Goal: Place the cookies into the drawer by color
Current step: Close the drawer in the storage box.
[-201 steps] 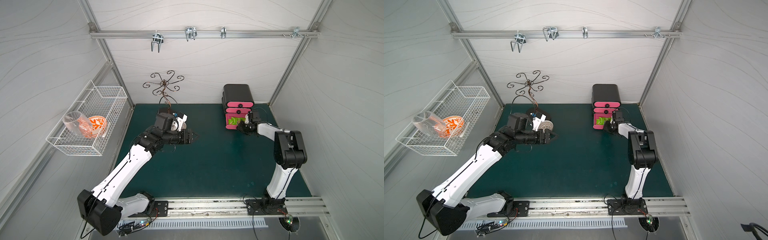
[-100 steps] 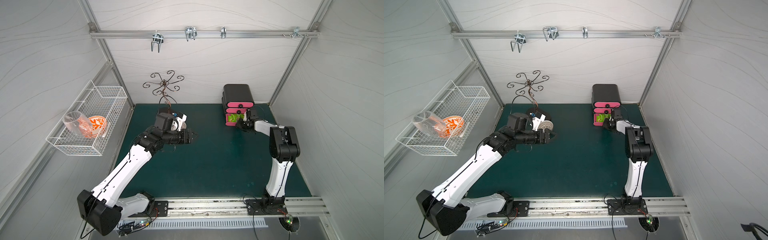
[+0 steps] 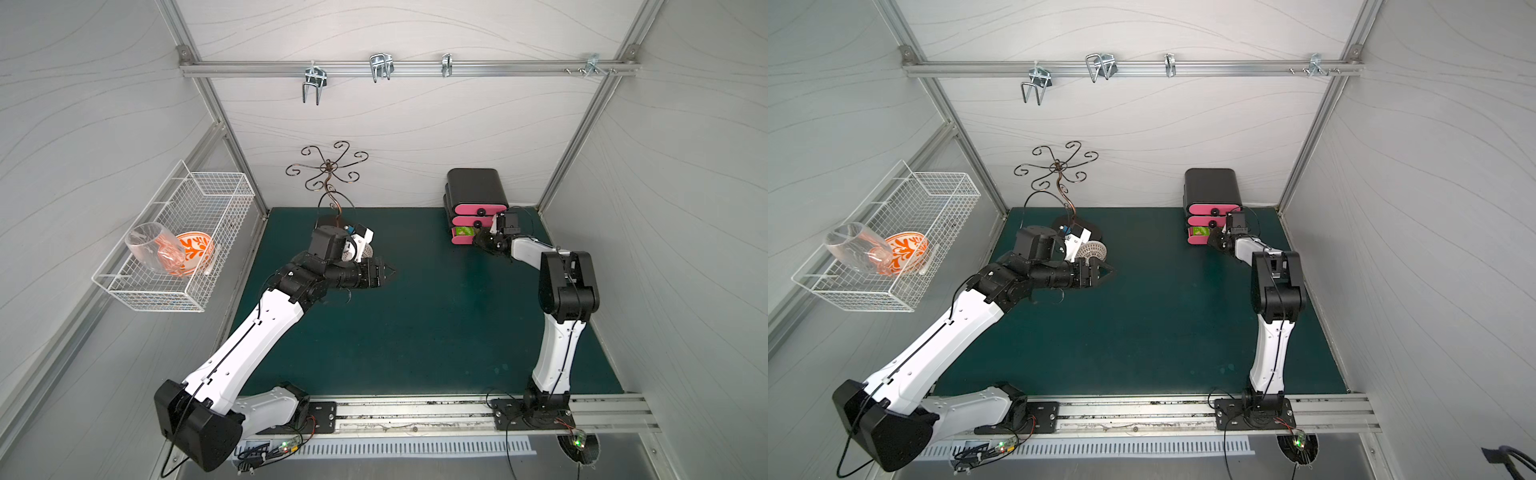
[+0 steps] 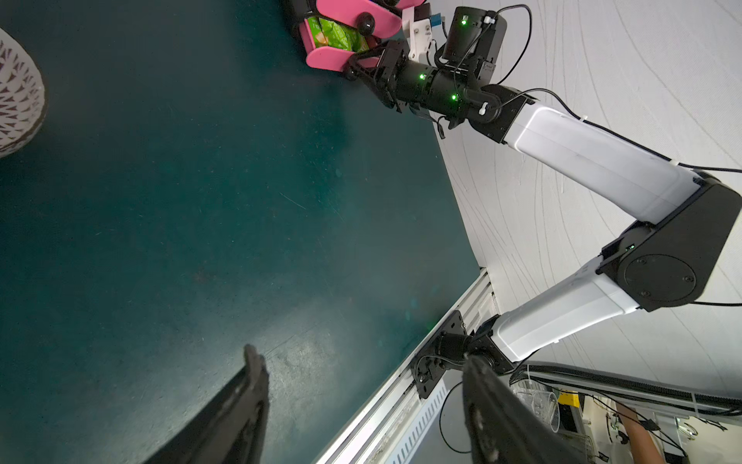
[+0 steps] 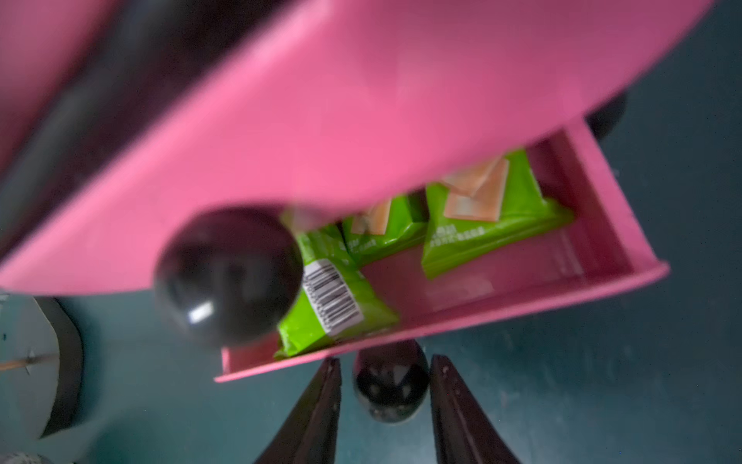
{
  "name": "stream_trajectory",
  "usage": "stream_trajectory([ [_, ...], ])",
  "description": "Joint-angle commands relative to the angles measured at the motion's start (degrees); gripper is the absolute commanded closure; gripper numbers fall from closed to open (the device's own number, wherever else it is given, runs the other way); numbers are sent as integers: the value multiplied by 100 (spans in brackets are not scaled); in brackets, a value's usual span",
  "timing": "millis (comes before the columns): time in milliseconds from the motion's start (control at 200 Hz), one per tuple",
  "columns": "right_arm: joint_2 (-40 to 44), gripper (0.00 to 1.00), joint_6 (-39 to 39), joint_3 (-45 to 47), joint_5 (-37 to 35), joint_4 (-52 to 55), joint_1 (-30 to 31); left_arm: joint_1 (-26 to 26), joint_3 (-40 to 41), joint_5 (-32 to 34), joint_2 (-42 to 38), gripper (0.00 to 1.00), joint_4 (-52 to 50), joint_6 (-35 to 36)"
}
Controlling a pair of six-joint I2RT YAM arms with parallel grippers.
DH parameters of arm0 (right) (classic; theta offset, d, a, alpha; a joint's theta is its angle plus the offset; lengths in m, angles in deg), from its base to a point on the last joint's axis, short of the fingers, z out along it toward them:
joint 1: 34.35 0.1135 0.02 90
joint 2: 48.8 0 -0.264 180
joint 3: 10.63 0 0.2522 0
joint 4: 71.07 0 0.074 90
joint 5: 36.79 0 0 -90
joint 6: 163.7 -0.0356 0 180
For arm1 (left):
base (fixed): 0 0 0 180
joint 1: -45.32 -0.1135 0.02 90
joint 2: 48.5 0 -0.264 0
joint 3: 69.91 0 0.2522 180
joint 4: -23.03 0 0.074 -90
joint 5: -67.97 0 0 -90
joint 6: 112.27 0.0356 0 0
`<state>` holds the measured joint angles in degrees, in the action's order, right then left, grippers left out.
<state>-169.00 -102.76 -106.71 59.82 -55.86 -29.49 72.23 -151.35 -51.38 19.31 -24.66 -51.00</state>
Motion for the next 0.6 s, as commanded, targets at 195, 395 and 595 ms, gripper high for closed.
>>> stream_trajectory([
  [195, 455, 46, -22, 309, 233, -404, -97, 15, 10, 42, -157, 23, 245, -1],
  [395, 1150, 72, -1265, 1233, 816, -1057, -404, 15, 9, -1, -81, 23, 337, -26],
  [595, 802, 100, -2973, 1836, 1222, -2467, -647, 15, -36, -36, -52, 23, 283, -10],
])
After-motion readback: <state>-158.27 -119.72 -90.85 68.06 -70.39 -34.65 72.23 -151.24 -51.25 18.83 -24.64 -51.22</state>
